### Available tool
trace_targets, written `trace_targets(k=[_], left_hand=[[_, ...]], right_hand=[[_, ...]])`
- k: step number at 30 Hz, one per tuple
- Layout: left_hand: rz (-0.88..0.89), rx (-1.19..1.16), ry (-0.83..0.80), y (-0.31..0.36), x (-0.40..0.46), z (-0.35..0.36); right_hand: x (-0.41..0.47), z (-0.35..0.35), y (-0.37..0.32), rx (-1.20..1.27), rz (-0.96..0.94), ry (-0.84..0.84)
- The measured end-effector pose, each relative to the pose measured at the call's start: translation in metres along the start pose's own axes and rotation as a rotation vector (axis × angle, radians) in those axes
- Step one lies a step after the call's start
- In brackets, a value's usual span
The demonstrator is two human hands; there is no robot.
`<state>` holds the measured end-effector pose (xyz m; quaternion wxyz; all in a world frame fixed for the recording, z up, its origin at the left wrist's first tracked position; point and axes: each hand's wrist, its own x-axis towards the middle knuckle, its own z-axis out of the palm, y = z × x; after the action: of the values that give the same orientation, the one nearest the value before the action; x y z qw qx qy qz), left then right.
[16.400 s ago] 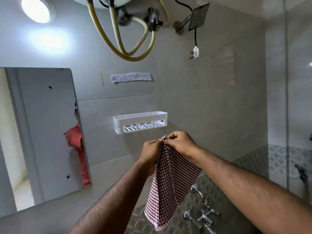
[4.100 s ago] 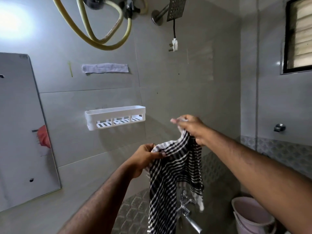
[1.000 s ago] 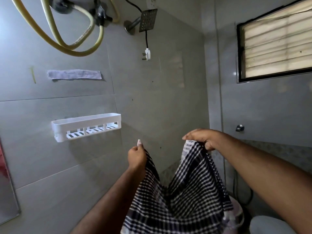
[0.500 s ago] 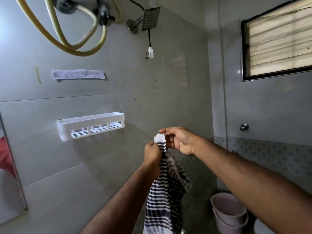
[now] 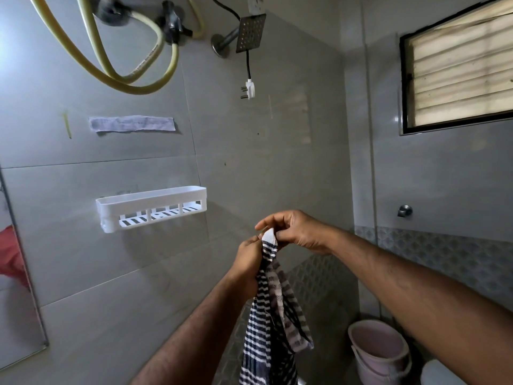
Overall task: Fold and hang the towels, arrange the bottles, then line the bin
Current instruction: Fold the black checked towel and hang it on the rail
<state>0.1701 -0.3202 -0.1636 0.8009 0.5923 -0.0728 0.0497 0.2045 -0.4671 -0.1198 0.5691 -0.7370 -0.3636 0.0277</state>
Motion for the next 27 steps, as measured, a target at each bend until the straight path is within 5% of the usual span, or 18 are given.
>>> trace_targets(k=[6, 21, 27], left_hand=[[-0.092, 0.052, 0.026, -0.002, -0.001, -0.008], [-0.036, 0.090, 0.168, -0.001, -0.001, -0.015], [0.012, 0.072, 0.160, -0.002, 0.003, -0.016]], right_hand=[[0.001, 0.000, 0.000, -0.116, 0.020, -0.094], [0.006, 0.008, 0.001, 0.269, 0.084, 0.139], [0.008, 0.011, 0.010, 0.013, 0.106, 0.258]])
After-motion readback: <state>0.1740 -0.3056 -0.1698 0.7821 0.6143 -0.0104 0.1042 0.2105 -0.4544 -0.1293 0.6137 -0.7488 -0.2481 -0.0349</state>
